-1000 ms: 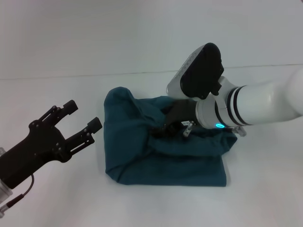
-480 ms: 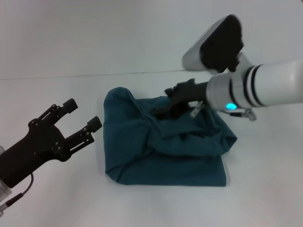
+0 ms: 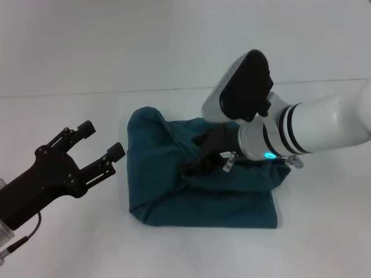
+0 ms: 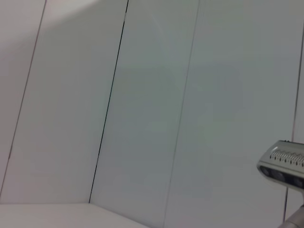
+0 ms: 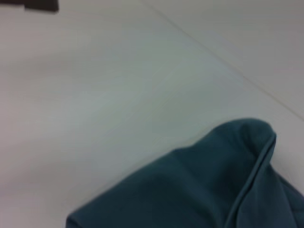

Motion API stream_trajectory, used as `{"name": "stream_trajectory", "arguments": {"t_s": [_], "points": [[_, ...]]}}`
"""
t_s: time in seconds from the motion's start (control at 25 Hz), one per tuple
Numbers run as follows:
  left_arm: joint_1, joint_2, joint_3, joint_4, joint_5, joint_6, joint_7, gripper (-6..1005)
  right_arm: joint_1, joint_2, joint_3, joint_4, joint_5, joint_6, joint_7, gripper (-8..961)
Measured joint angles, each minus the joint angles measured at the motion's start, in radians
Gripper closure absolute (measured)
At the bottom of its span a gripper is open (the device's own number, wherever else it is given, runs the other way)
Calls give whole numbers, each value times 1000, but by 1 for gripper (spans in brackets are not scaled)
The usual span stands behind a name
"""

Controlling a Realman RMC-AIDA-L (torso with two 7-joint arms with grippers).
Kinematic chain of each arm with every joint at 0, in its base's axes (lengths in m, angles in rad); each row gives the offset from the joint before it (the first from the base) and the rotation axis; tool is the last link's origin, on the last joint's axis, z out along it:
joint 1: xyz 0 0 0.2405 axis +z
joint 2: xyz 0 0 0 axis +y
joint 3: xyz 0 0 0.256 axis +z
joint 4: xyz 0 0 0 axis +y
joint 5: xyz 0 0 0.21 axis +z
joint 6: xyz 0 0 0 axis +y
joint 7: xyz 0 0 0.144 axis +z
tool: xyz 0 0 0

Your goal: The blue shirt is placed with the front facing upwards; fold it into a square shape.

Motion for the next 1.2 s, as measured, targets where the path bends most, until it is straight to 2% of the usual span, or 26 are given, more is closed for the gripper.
{"name": "stream_trajectory", "arguments": {"t_s": [0.36, 0.56, 1.0, 1.08, 1.2], "points": [[5, 0, 0, -8, 0, 1, 1, 128, -2, 5, -15, 14, -81, 43, 58, 228], [6, 0, 0, -9, 1, 1, 9, 127, 4, 4, -20, 30, -82, 61, 58, 415], [-1, 0, 0, -6, 2, 5, 10, 128, 3, -2, 14, 17, -77, 37, 62, 657], [-1, 0, 0, -5, 2, 5, 10, 128, 5, -2, 22, 17, -76, 28, 62, 865], [0, 0, 0, -3, 2, 5, 10, 128, 6, -1, 41, 14, -72, 21, 62, 870]]}}
